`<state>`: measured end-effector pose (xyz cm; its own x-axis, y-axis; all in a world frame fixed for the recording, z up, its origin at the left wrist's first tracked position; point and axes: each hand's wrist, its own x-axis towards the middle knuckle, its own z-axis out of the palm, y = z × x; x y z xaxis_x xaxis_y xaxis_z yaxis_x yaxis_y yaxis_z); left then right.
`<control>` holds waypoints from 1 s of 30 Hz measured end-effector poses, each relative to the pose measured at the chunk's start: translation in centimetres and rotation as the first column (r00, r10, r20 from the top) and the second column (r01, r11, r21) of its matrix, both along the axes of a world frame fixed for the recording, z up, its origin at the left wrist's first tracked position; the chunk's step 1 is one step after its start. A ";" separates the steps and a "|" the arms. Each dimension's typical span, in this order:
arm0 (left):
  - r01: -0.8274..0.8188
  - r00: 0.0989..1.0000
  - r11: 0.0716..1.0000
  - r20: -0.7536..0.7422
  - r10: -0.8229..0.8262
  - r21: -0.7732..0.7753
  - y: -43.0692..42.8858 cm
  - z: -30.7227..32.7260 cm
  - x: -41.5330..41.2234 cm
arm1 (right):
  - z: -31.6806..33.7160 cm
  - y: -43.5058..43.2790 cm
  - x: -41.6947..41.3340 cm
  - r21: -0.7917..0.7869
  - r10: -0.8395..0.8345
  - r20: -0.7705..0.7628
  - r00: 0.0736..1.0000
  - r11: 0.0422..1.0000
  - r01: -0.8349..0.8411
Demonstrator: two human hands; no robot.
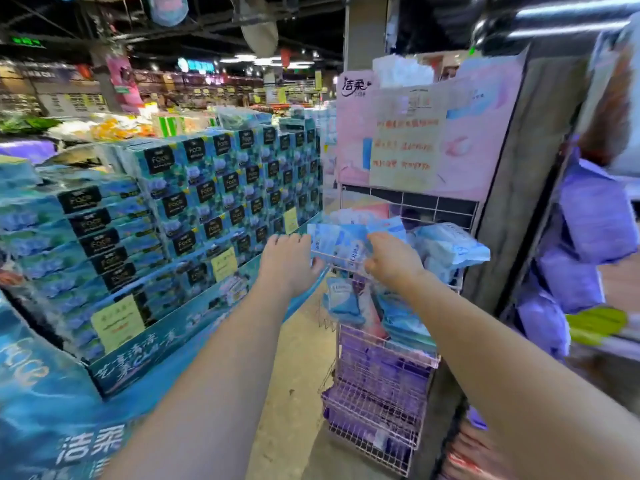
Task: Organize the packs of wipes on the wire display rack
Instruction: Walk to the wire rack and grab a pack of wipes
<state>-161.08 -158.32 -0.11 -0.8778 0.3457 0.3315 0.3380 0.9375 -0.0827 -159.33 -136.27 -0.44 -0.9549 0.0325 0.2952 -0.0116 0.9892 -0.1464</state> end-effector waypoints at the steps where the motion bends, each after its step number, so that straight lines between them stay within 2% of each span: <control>1: 0.021 1.000 1.000 -0.006 -0.021 -0.006 0.0 -0.2 -1.0 | -0.1 0.0 -0.6 0.007 -0.015 -0.001 1.000 1.000 0.015; 5: 0.077 0.997 0.997 -0.011 -0.077 0.002 -0.1 -1.2 -4.5 | -0.6 0.1 -3.4 0.057 -0.050 -0.033 0.998 0.997 0.051; 8: 0.127 0.991 0.992 -0.031 -0.127 -0.017 0.3 -1.2 -7.2 | -1.1 -0.1 -5.6 0.037 -0.077 -0.064 0.995 0.996 0.080; 16: 0.154 0.986 0.988 0.060 -0.152 -0.029 1.6 -0.8 -14.0 | -2.3 0.6 -8.5 0.028 -0.096 -0.019 0.995 0.995 0.096; 21: 0.211 0.955 0.954 0.163 -0.248 0.215 2.0 -2.3 -16.4 | -1.9 -1.1 -9.5 0.086 -0.215 0.105 0.971 0.975 0.206; 23: 0.235 0.944 0.938 0.169 -0.282 0.257 1.8 -2.9 -17.3 | -2.1 -2.0 -9.9 0.092 -0.260 0.112 0.959 0.964 0.251; 27: 0.152 0.934 0.957 0.280 -0.221 0.247 1.0 -4.1 -19.5 | -2.1 -3.0 -10.0 0.068 -0.339 0.082 0.937 0.940 0.334; 30: 0.171 0.895 0.914 0.330 -0.301 0.369 0.9 -4.1 -21.0 | -1.9 -3.6 -10.0 0.038 -0.375 0.074 0.924 0.927 0.373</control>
